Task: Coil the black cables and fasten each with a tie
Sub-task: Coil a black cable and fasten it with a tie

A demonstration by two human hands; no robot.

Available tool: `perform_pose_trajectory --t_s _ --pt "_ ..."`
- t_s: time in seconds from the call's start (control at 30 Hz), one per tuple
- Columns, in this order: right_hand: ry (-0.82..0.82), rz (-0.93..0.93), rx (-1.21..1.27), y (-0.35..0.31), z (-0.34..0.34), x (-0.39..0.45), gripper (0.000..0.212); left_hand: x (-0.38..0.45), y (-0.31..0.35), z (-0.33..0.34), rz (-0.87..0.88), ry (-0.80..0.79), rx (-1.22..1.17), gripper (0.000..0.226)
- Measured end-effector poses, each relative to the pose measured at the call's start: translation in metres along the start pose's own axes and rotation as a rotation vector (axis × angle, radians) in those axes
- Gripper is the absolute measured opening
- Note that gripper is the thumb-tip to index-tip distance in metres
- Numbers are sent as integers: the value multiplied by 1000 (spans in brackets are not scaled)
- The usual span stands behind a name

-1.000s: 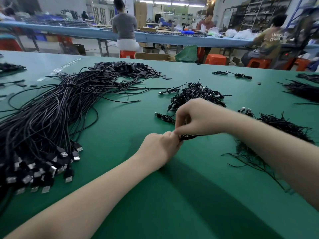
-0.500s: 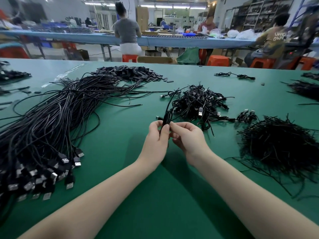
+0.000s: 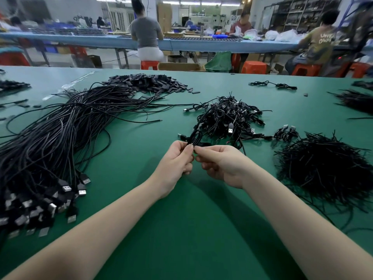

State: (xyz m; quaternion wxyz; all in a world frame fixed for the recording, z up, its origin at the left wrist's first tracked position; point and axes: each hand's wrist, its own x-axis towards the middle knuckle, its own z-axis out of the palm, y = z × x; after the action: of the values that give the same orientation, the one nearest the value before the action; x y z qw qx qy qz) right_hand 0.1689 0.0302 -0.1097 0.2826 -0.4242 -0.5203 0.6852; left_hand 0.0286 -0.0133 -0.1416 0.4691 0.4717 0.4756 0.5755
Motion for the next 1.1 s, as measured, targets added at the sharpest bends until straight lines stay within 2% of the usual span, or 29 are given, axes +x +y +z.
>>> perform_pose_trajectory --t_s 0.13,0.23,0.3,0.4,0.47,0.53,0.57,0.63,0.7,0.8,0.87,0.93,1.0,1.1 --pt "7 -33 -33 0 0 -1 7 -1 0 -1 -13 -9 2 17" --pt "88 -203 -170 -1 3 -2 12 -3 0 3 -15 30 4 15" --pt "229 -477 -537 -3 5 -2 13 -4 3 6 -53 68 -41 14" --pt "388 -1049 -1215 -4 6 -3 11 -3 12 11 -155 95 -16 17" --pt "439 -1406 -1576 -4 1 -4 14 -2 23 10 -311 63 16 23" --pt "358 -1595 -1685 0 -7 -6 17 -2 41 3 -566 -77 56 31" --pt "299 -1605 -1636 3 -10 -8 21 -2 49 -3 -659 -167 96 32" --pt "218 -1428 -1381 8 -11 -13 18 -1 63 -15 -698 -259 133 26" --pt "242 -1140 -1004 6 -12 -17 15 1 73 -20 -581 -203 99 22" --pt "271 -745 -547 -4 -13 -19 21 3 76 -19 -266 -126 107 29" --pt "199 -558 -287 -10 -10 -21 21 1 76 -18 -21 -157 223 34" --pt "131 -423 -80 -14 -7 -25 21 0 75 -18 266 -115 371 44" --pt "87 -342 71 -16 -6 -29 20 -1 76 -16 458 -14 388 41" --pt "32 -245 212 -21 -5 -35 19 -2 75 -16 731 260 487 30"
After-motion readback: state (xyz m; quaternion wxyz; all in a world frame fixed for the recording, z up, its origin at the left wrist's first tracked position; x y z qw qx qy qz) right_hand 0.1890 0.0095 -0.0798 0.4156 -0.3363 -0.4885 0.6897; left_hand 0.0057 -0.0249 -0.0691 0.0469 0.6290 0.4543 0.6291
